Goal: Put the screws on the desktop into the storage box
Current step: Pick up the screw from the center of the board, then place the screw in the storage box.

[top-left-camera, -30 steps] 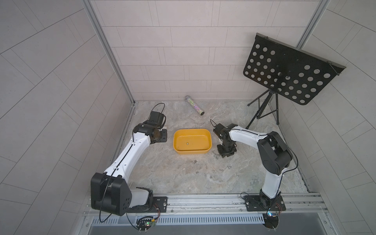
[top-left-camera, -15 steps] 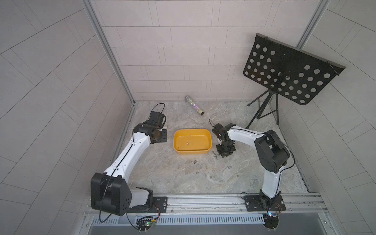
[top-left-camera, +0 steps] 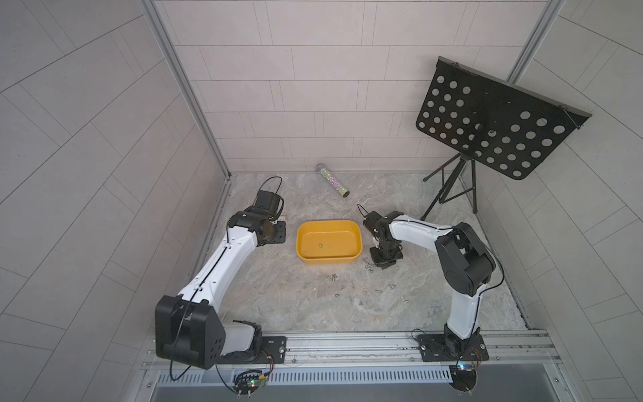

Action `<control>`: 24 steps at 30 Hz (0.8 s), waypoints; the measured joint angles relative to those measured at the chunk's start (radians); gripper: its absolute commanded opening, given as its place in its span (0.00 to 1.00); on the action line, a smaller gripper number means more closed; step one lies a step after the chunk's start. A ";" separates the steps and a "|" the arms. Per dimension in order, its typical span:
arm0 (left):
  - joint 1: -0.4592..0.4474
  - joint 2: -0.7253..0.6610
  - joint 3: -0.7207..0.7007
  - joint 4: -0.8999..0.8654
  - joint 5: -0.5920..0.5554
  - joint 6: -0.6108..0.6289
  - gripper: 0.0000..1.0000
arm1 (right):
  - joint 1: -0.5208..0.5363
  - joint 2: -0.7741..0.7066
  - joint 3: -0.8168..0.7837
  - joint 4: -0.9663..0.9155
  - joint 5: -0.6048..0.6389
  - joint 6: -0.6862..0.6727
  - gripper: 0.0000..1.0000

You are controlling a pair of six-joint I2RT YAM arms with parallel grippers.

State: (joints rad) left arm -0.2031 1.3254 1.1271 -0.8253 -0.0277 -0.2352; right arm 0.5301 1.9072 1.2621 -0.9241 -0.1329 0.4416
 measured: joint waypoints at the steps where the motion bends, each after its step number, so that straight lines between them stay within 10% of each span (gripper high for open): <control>1: 0.000 0.000 0.000 0.000 0.000 0.000 0.46 | 0.000 -0.001 0.000 0.000 0.001 0.000 0.06; 24: 0.000 0.000 0.000 0.000 -0.012 0.000 0.46 | 0.065 -0.114 0.408 -0.180 0.029 0.003 0.02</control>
State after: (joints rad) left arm -0.2031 1.3254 1.1271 -0.8257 -0.0399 -0.2352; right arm 0.5953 1.7927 1.6703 -1.1046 -0.1043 0.4442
